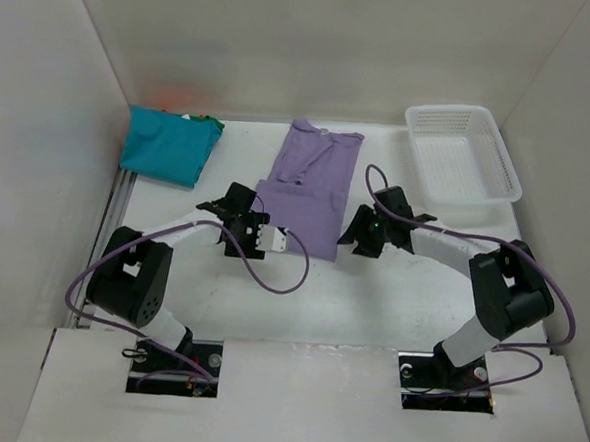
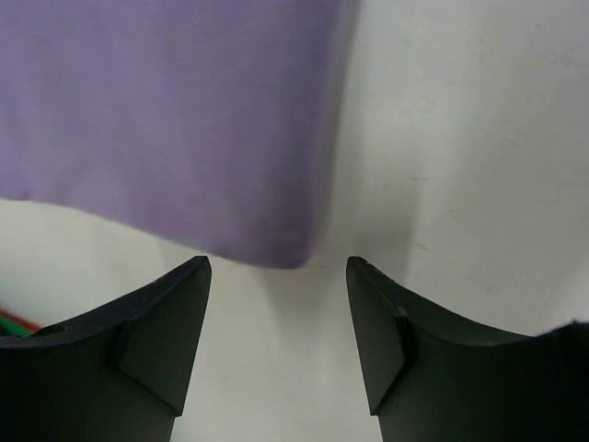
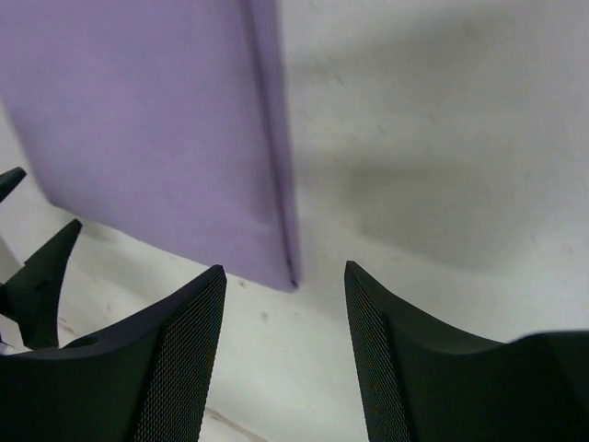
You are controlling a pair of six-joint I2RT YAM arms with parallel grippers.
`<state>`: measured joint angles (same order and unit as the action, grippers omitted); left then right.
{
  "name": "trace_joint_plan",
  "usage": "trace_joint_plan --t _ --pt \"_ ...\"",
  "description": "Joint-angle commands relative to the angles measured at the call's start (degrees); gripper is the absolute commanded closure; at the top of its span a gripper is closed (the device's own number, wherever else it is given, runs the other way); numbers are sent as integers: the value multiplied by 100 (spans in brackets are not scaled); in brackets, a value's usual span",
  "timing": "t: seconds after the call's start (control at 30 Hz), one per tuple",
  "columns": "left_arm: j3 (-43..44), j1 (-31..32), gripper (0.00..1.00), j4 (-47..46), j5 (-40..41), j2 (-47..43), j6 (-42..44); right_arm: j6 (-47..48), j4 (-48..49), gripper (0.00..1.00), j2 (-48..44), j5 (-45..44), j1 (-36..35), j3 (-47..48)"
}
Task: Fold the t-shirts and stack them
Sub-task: Fold the folded rectangular tshirt in 1/3 of the way, then grab one side of the 2/3 rectangular tshirt with both arms
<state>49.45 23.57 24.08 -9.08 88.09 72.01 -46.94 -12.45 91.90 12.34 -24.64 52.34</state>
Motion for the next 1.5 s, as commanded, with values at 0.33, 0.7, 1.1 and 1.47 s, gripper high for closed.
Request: trace_joint_plan --t 0.33,0.7,1.1,1.47 --pt "100 187 49 -289 257 612 -380 -984 621 41 -50 -267 -703 -734" --pt "232 117 80 -272 337 736 -881 -1142 664 61 610 -240 -765 -558" --pt "241 169 100 -184 521 534 -1435 -1125 752 100 505 -170 -686 -566" --pt "-647 1178 100 1518 636 -1415 -1716 -1484 349 100 -1514 -354 -1572 -1717"
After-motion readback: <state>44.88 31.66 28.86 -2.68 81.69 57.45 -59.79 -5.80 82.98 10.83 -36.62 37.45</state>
